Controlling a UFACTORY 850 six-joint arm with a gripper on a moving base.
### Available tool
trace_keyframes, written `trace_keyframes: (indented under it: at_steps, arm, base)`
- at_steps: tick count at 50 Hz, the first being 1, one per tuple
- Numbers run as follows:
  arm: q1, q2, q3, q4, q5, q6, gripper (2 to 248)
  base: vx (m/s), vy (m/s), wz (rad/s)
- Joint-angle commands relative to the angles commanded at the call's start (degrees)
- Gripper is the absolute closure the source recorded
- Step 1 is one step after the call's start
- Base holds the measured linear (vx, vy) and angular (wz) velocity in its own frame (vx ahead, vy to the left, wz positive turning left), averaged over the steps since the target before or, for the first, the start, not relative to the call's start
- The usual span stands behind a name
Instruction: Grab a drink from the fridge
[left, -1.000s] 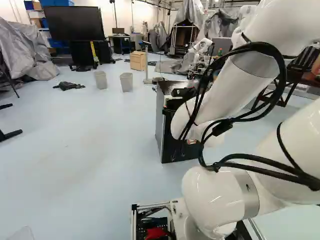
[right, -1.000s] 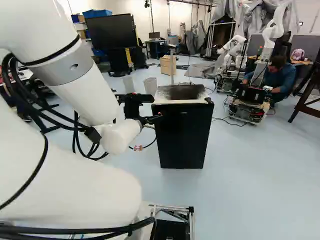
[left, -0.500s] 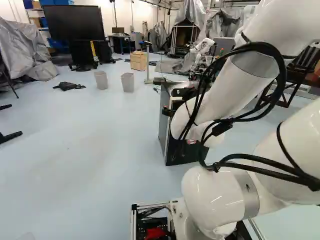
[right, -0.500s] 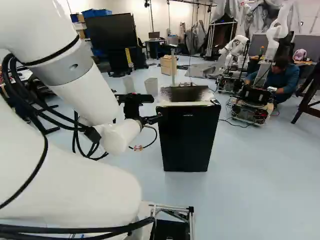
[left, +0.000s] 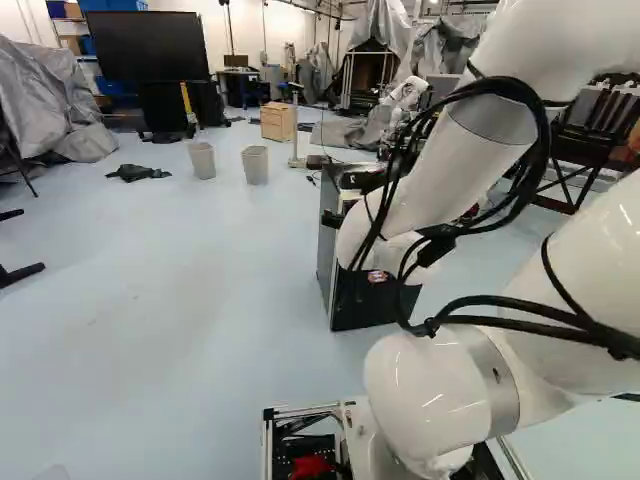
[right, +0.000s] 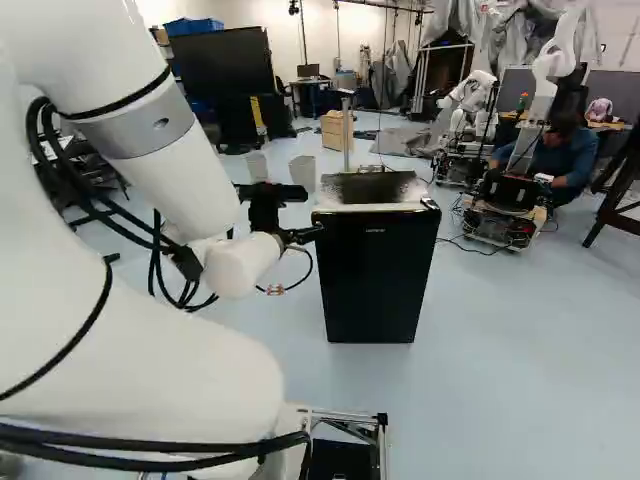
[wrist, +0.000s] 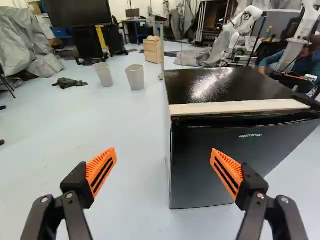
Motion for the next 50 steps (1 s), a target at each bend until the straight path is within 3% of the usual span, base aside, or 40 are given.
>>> trace_keyframes:
  at_steps: [22, 50]
  arm:
    - [4.8, -4.5, -2.5, 9.0, 1.2, 0.0, 3]
    - [11.2, -10.6, -3.9, 21.6, 7.7, 0.0, 3]
  base:
    - [0.000, 0.000, 0.000]
    - [0.000, 0.000, 0.000]
